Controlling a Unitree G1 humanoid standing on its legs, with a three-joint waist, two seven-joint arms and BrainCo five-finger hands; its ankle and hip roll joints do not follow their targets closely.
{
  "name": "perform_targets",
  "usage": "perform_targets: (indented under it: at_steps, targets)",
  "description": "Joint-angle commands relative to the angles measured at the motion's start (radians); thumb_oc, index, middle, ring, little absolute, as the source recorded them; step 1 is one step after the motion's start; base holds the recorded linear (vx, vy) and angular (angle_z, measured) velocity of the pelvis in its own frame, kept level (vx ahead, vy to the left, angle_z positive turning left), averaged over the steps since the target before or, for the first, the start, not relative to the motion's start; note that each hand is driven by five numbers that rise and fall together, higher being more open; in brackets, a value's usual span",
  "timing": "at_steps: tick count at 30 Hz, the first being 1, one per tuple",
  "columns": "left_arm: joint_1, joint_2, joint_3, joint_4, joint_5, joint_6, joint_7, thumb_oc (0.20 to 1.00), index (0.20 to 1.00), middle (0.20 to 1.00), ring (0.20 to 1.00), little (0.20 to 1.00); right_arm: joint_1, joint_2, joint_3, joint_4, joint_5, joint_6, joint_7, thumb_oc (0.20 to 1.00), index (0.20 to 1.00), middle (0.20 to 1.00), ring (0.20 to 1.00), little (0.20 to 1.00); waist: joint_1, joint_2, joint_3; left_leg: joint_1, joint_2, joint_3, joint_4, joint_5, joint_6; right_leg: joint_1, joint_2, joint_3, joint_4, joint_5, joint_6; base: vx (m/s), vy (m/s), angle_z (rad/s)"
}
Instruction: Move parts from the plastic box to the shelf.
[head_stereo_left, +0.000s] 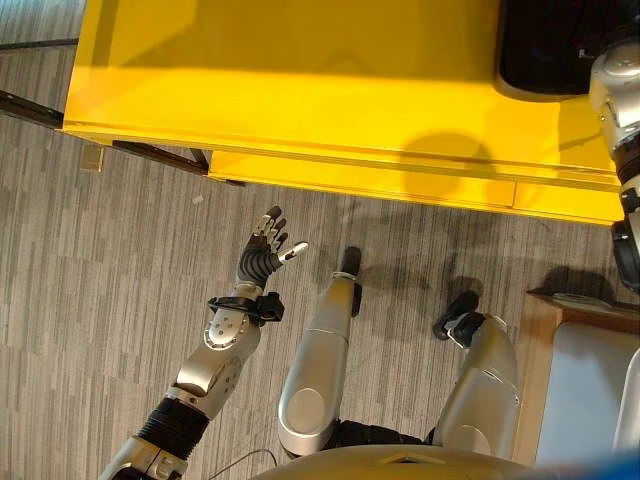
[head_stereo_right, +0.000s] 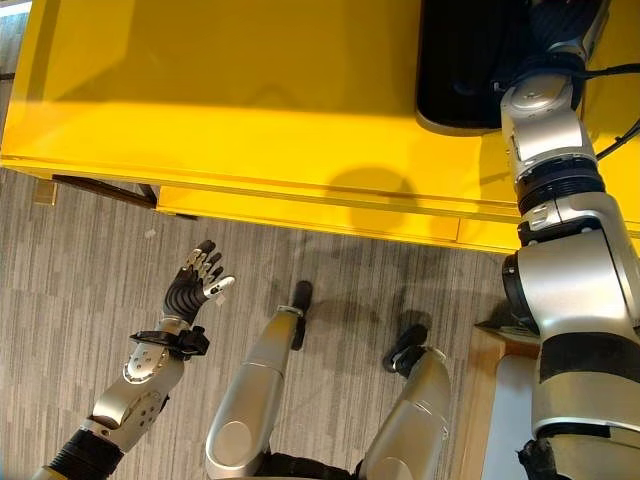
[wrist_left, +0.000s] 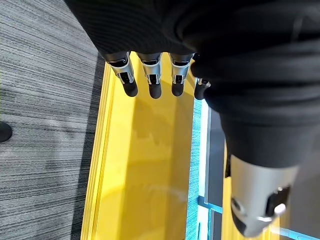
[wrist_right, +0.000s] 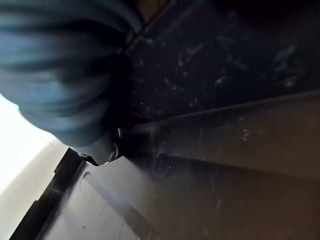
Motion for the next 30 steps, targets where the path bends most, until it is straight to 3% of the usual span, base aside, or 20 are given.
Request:
perform_targets:
  at_steps: [1, 4, 5, 6, 19, 26, 30]
  targets:
    - [-0.011, 0.067, 0.006, -0.091, -0.004, -0.062, 0.004, 1.000, 1.000, 1.000, 1.000, 1.000, -0.160, -0.067, 0.056, -0.005, 0.022, -0.045, -0.020, 0.200, 0.200, 0.200, 0.200, 0.200, 0.024, 0.002, -0.018, -0.034, 0.003, 0.029, 0.004, -0.028, 0.014, 0.112, 0.036, 0.038, 0.021, -0.120, 0.016, 0.00, 0.000, 0.00]
    - [-0.011, 0.066, 0.007, -0.091, -0.005, -0.062, 0.005, 1.000, 1.000, 1.000, 1.000, 1.000, -0.161, -0.071, 0.065, -0.008, 0.021, -0.044, -0.013, 0.200, 0.200, 0.200, 0.200, 0.200, 0.024, -0.001, -0.018, -0.037, 0.003, 0.028, 0.008, -0.030, 0.014, 0.110, 0.036, 0.038, 0.025, -0.121, 0.016, 0.00, 0.000, 0.00]
    - [-0.012, 0.067, 0.007, -0.090, -0.004, -0.063, 0.004, 1.000, 1.000, 1.000, 1.000, 1.000, -0.161, -0.070, 0.065, -0.010, 0.033, -0.048, -0.010, 0.809, 0.809, 0.809, 0.809, 0.809, 0.022, -0.003, -0.018, -0.041, 0.003, 0.028, 0.012, -0.032, 0.016, 0.108, 0.036, 0.039, 0.028, -0.122, 0.015, 0.00, 0.000, 0.00]
    - [-0.012, 0.067, 0.007, -0.090, -0.004, -0.063, 0.004, 1.000, 1.000, 1.000, 1.000, 1.000, -0.162, -0.070, 0.065, -0.009, 0.033, -0.048, -0.010, 1.000, 1.000, 1.000, 1.000, 1.000, 0.022, -0.003, -0.018, -0.041, 0.003, 0.028, 0.012, -0.032, 0.016, 0.107, 0.036, 0.040, 0.029, -0.122, 0.015, 0.00, 0.000, 0.00]
    - [-0.007, 0.080, 0.015, -0.087, -0.006, -0.066, 0.011, 1.000, 1.000, 1.000, 1.000, 1.000, -0.194, -0.062, 0.086, -0.034, 0.035, -0.052, -0.025, 1.000, 1.000, 1.000, 1.000, 1.000, 0.014, -0.009, -0.018, -0.025, 0.010, 0.034, 0.007, -0.032, 0.011, 0.109, 0.042, 0.050, 0.031, -0.125, 0.012, 0.00, 0.000, 0.00]
    - [-0.006, 0.085, 0.018, -0.086, -0.007, -0.064, 0.013, 1.000, 1.000, 1.000, 1.000, 1.000, -0.192, -0.076, 0.085, -0.156, 0.005, -0.061, -0.053, 1.000, 1.000, 1.000, 1.000, 1.000, 0.002, -0.016, -0.018, -0.015, 0.016, 0.034, 0.006, -0.031, 0.009, 0.114, 0.047, 0.054, 0.033, -0.127, 0.010, 0.00, 0.000, 0.00]
    - [-0.002, 0.085, 0.026, -0.083, -0.006, -0.058, 0.015, 1.000, 1.000, 1.000, 1.000, 1.000, -0.140, -0.071, 0.038, -0.317, -0.033, -0.067, -0.090, 1.000, 1.000, 1.000, 1.000, 1.000, -0.011, -0.023, -0.018, 0.005, 0.023, 0.037, -0.005, -0.028, 0.006, 0.128, 0.053, 0.054, 0.022, -0.121, 0.009, -0.02, -0.001, -0.04]
